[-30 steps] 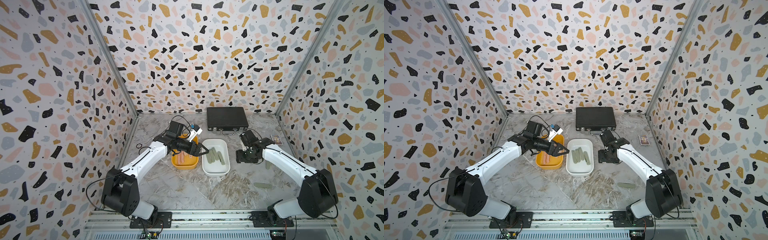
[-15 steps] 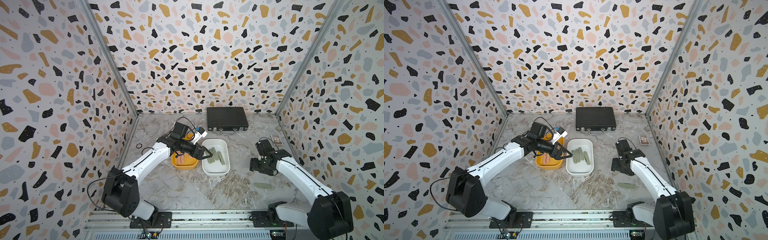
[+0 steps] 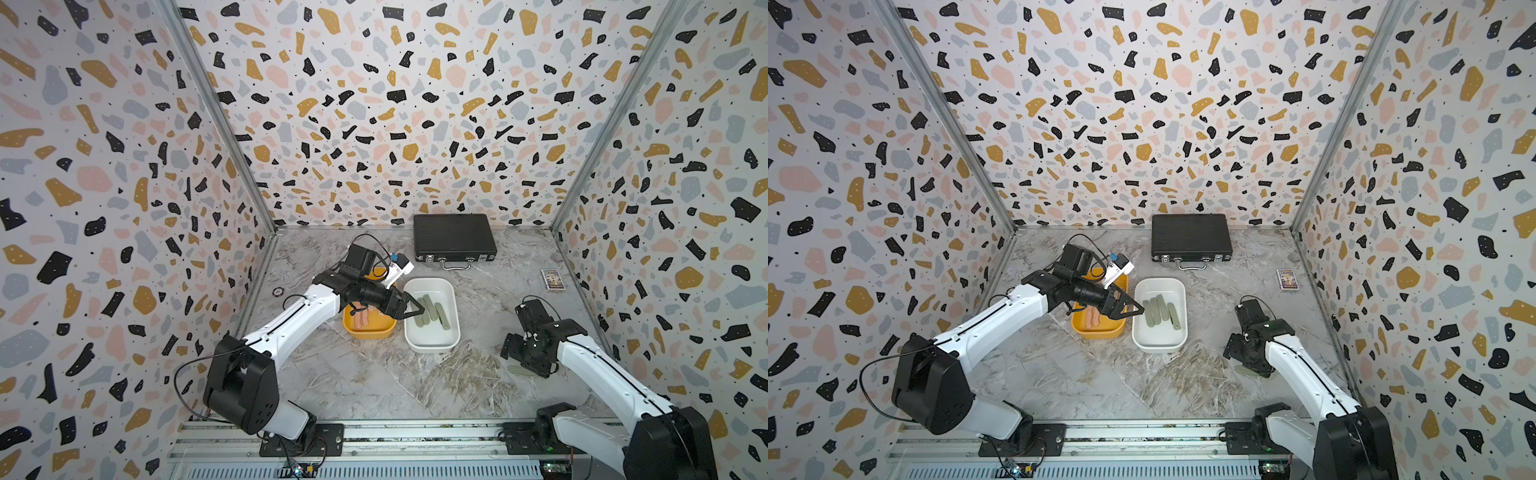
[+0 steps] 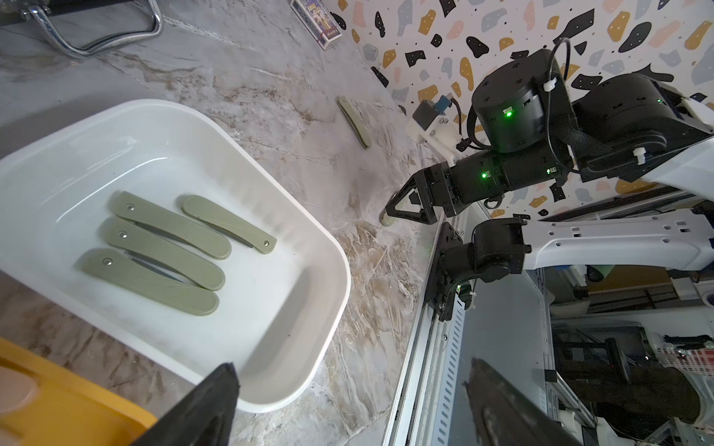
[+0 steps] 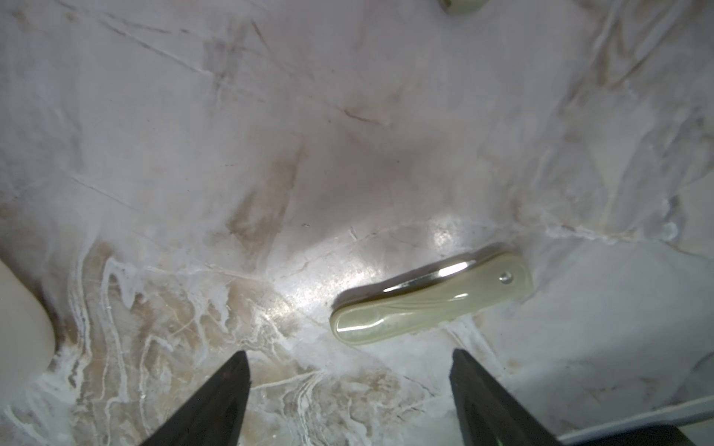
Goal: Place the fruit knives into the storage box by color
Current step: Pick up the fruit knife from the center of the board.
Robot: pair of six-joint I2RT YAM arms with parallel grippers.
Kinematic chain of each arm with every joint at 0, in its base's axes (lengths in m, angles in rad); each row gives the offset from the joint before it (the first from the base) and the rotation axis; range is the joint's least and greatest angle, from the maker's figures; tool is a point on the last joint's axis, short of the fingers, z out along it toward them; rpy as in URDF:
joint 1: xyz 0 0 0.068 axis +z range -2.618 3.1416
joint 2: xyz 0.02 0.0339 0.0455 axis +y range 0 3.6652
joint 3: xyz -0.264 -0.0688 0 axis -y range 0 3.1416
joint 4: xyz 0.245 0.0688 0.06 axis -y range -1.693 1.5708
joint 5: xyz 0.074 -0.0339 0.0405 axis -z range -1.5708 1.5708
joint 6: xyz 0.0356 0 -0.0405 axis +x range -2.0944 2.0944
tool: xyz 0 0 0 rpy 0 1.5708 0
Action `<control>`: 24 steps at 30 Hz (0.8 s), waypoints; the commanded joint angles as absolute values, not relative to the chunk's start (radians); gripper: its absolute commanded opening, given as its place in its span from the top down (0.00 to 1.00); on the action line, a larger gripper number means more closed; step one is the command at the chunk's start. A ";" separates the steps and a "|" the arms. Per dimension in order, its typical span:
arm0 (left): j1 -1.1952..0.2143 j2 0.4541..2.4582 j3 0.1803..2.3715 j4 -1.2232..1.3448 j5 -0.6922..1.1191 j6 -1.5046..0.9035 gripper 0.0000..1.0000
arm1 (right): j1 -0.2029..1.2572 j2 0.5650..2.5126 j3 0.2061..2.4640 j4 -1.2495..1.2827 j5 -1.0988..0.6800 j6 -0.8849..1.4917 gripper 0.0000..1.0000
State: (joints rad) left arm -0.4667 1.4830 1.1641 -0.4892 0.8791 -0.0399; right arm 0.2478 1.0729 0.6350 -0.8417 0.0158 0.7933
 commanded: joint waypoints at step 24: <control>-0.469 1.471 1.203 -0.500 0.881 -0.010 0.07 | 0.172 1.161 0.542 -0.700 -0.033 0.905 0.13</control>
